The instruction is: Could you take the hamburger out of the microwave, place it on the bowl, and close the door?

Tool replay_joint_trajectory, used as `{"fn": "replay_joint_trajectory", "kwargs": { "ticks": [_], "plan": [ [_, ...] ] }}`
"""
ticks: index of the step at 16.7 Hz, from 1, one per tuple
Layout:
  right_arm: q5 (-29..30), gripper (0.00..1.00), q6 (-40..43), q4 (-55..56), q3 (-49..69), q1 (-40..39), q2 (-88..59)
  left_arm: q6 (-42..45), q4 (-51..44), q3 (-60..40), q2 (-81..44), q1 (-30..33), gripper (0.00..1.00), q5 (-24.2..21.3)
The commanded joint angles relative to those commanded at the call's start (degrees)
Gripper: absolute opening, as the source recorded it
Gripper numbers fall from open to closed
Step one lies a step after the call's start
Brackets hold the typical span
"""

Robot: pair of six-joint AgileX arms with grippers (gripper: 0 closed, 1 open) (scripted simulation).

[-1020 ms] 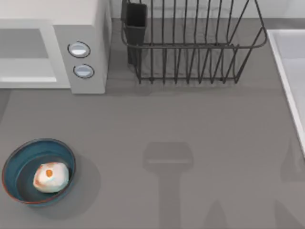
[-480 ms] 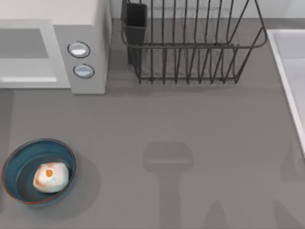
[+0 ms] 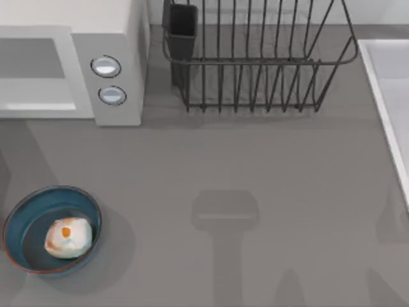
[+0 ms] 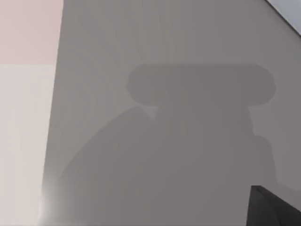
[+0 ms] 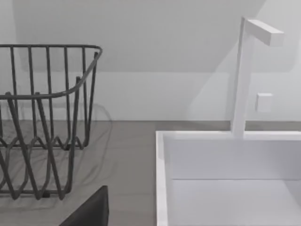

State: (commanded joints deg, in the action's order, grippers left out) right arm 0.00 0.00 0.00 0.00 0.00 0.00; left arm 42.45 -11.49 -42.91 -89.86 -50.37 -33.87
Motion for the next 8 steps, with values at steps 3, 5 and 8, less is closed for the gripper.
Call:
{"fn": "replay_joint_trajectory", "kwargs": {
  "ticks": [3, 5, 8],
  "plan": [
    [0.0, 1.0, 0.0, 0.0, 0.0, 0.0, 0.0, -0.15, -0.09, 0.19, -0.05, -0.16, 0.0, -0.1],
    [0.0, 1.0, 0.0, 0.0, 0.0, 0.0, 0.0, -2.27, 0.76, 2.3, 2.14, 2.01, 0.0, 1.33],
    [0.0, 1.0, 0.0, 0.0, 0.0, 0.0, 0.0, -8.42, 2.95, 8.24, 9.28, 8.74, 0.0, 5.05]
  ]
}}
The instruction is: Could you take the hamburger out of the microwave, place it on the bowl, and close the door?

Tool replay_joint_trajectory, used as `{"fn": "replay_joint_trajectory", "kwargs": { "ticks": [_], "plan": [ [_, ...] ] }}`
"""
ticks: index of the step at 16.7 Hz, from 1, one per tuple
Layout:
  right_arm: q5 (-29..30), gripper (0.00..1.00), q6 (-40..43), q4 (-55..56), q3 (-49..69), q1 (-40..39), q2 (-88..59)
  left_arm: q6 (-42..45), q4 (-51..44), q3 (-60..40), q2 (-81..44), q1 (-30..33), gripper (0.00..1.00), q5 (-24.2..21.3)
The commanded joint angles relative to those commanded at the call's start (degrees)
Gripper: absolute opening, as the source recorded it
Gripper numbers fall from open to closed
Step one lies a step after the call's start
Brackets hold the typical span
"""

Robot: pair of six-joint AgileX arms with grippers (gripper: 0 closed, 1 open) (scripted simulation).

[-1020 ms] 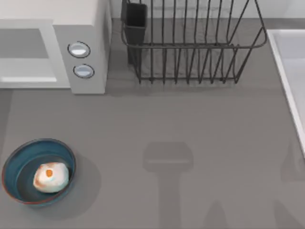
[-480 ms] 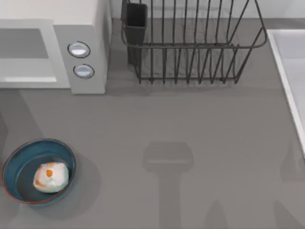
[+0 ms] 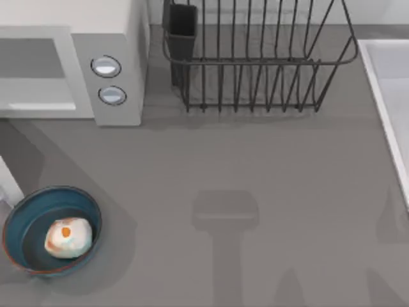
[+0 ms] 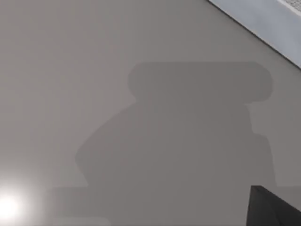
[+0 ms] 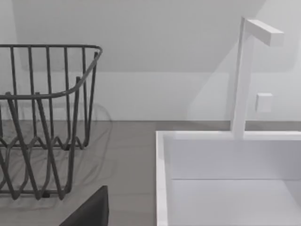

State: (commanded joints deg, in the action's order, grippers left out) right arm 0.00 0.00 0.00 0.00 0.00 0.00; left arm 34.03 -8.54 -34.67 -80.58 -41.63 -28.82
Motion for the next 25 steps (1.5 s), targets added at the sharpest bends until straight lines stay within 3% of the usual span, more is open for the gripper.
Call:
{"fn": "replay_joint_trajectory", "kwargs": {
  "ticks": [4, 11, 19, 22, 25],
  "plan": [
    [0.0, 1.0, 0.0, 0.0, 0.0, 0.0, 0.0, -7.48, 2.77, 7.29, 7.97, 7.85, 0.0, 4.58],
    [0.0, 1.0, 0.0, 0.0, 0.0, 0.0, 0.0, -9.97, 2.98, 8.31, 9.18, 10.33, 0.0, 6.49],
    [0.0, 1.0, 0.0, 0.0, 0.0, 0.0, 0.0, -26.76, 3.9, 13.74, 17.9, 33.51, 0.0, 21.21],
    [0.0, 1.0, 0.0, 0.0, 0.0, 0.0, 0.0, -30.35, 4.12, 15.01, 20.01, 37.31, 0.0, 24.47],
    [0.0, 1.0, 0.0, 0.0, 0.0, 0.0, 0.0, -30.45, 4.13, 15.05, 20.08, 37.4, 0.0, 24.56]
  ]
}}
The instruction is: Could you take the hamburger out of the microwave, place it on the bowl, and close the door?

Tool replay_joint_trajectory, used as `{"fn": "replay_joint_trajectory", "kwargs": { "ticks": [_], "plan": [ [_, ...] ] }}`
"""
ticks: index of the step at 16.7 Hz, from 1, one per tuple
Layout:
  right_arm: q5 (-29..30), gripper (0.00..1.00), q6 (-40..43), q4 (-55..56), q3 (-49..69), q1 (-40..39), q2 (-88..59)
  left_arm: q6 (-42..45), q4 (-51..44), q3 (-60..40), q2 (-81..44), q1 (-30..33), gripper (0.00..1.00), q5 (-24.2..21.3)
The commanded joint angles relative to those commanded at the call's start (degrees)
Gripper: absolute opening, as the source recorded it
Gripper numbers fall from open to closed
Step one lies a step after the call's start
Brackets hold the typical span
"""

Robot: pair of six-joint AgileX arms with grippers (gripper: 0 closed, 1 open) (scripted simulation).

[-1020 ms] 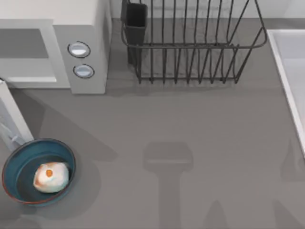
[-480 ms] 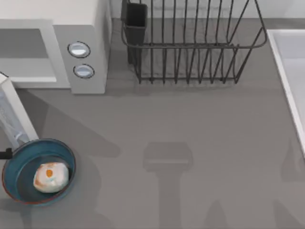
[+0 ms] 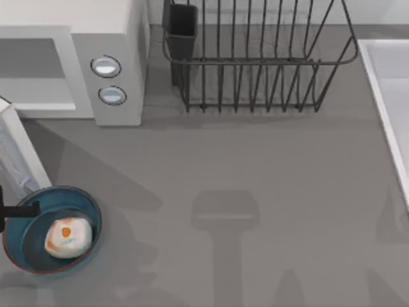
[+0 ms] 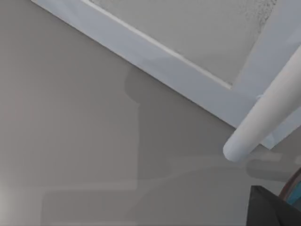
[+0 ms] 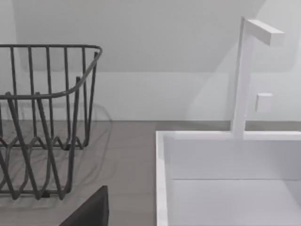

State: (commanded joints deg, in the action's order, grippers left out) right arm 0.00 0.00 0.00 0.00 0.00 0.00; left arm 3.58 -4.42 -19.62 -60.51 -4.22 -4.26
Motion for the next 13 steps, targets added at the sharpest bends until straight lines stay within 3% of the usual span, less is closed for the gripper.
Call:
{"fn": "replay_joint_trajectory", "kwargs": {
  "ticks": [5, 13],
  "plan": [
    [0.0, 1.0, 0.0, 0.0, 0.0, 0.0, 0.0, -0.15, 1.92, -3.18, -4.5, 0.15, 0.0, -0.02],
    [0.0, 1.0, 0.0, 0.0, 0.0, 0.0, 0.0, -1.09, 10.87, -16.03, -27.47, 1.89, 0.0, 1.03]
  ]
}}
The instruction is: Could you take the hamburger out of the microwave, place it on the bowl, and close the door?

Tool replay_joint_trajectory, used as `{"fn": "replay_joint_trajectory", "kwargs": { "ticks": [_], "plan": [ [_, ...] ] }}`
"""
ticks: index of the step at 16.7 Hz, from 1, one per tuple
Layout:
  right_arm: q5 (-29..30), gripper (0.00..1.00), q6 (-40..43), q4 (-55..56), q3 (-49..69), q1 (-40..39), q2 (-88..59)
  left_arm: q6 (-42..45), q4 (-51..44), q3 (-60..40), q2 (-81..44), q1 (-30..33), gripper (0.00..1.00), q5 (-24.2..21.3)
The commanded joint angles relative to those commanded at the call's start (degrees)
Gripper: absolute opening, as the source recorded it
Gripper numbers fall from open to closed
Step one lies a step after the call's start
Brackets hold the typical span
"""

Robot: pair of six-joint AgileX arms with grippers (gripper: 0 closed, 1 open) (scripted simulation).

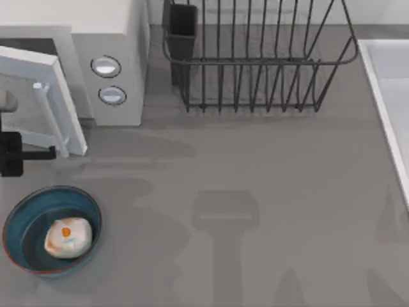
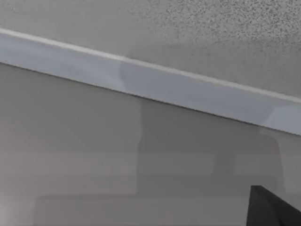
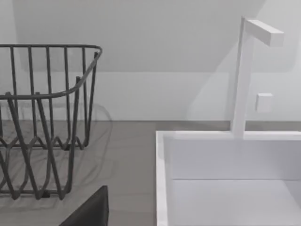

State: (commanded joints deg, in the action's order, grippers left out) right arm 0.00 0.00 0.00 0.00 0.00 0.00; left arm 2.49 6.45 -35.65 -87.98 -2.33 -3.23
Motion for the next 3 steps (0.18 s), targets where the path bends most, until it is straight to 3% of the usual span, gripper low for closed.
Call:
{"fn": "replay_joint_trajectory", "kwargs": {
  "ticks": [3],
  "plan": [
    [0.0, 1.0, 0.0, 0.0, 0.0, 0.0, 0.0, -0.11, 1.02, -1.43, -1.86, 0.21, 0.0, 0.13]
  ]
}}
